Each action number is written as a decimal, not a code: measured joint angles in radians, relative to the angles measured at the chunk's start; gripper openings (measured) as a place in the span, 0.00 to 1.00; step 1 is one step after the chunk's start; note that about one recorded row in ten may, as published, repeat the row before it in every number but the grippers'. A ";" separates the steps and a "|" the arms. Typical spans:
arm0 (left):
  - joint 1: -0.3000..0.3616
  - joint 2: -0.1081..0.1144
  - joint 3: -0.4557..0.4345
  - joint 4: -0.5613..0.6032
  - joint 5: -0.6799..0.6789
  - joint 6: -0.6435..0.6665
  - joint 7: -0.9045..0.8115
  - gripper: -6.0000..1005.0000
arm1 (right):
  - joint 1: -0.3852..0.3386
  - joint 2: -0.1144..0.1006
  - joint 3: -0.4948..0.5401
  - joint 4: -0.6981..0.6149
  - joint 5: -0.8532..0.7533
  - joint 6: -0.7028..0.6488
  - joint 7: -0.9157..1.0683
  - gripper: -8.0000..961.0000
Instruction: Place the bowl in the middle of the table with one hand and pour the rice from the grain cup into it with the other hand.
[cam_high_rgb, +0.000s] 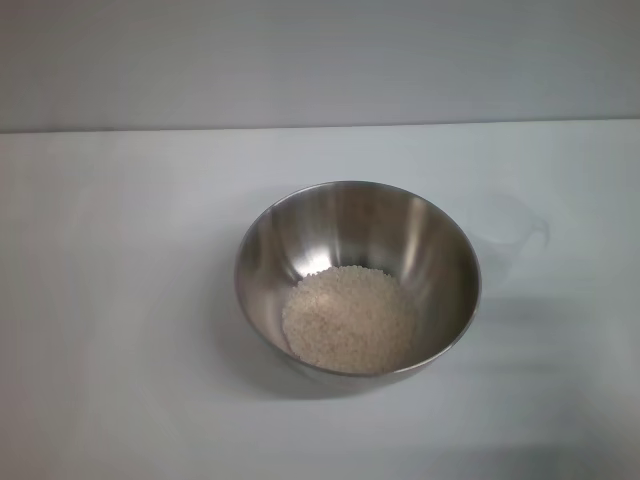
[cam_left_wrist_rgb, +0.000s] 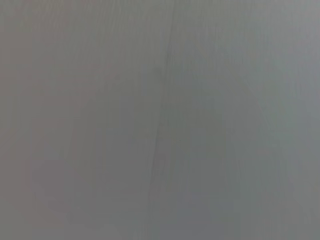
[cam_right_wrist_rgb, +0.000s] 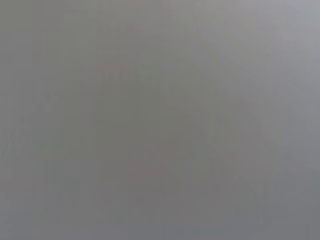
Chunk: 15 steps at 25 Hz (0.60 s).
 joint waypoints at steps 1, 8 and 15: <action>0.000 0.000 -0.001 0.000 0.000 0.000 0.004 0.81 | 0.000 0.000 0.003 0.000 0.000 0.000 0.001 0.74; -0.005 -0.001 -0.002 0.002 0.000 -0.001 0.019 0.83 | 0.004 0.002 0.007 0.000 0.000 -0.001 0.002 0.76; -0.006 0.001 -0.003 0.002 -0.001 -0.001 0.024 0.83 | 0.014 0.002 0.010 -0.005 0.000 -0.002 0.002 0.76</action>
